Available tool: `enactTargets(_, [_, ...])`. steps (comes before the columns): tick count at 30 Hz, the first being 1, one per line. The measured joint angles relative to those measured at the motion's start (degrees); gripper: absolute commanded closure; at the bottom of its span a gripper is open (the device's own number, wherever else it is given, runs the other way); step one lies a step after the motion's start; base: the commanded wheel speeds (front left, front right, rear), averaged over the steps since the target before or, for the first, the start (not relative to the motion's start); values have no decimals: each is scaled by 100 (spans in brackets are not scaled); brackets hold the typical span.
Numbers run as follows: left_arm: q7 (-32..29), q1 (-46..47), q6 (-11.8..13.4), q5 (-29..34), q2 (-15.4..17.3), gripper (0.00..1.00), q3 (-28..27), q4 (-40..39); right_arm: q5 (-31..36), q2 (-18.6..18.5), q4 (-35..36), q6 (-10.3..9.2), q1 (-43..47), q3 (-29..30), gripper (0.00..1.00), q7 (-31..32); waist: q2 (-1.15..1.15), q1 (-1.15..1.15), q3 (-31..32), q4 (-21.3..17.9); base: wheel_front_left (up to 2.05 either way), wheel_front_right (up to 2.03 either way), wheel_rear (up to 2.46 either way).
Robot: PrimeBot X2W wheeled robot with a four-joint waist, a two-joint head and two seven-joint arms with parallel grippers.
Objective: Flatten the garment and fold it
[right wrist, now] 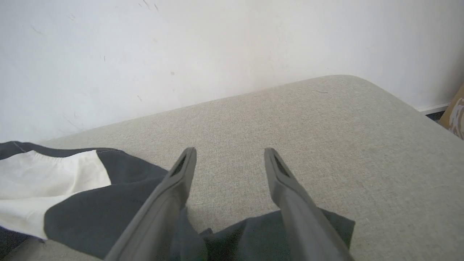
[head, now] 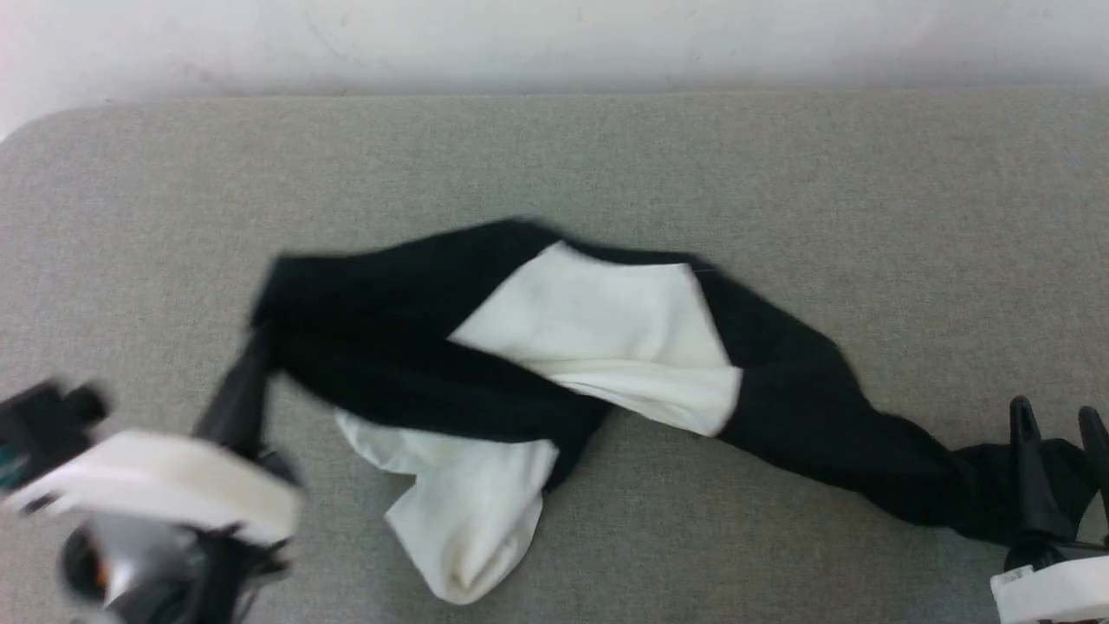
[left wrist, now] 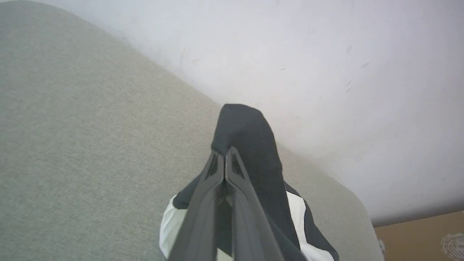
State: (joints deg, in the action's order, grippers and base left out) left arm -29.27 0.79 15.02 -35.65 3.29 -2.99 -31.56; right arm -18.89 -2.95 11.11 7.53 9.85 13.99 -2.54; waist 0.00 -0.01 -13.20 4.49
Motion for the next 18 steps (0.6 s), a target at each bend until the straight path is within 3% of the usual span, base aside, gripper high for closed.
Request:
enactTargets(6, [371,-714,60,-512,15,100,-1122,655,1,-1,66,0,57,52,0,52,0,0,-35,11,0,0,0])
enactTargets(9, [479,-938,-42,-555,126,100,-1360,1244,13,-1,78,0,99,56,0,92,0,0,-43,23,0,0,0])
enactTargets(14, [456,-1195,-234,-474,268,100,-1261,2000,20,-1,113,0,111,59,0,151,0,0,-14,34,0,0,0])
enactTargets(17, [499,-1251,-245,-332,267,51,-1120,2207,26,-1,119,0,116,58,0,188,0,0,12,48,0,0,0])
enactTargets(18, [526,-1248,-248,-285,270,0,-1068,2214,26,-1,119,0,118,57,0,197,0,0,24,52,0,0,0])
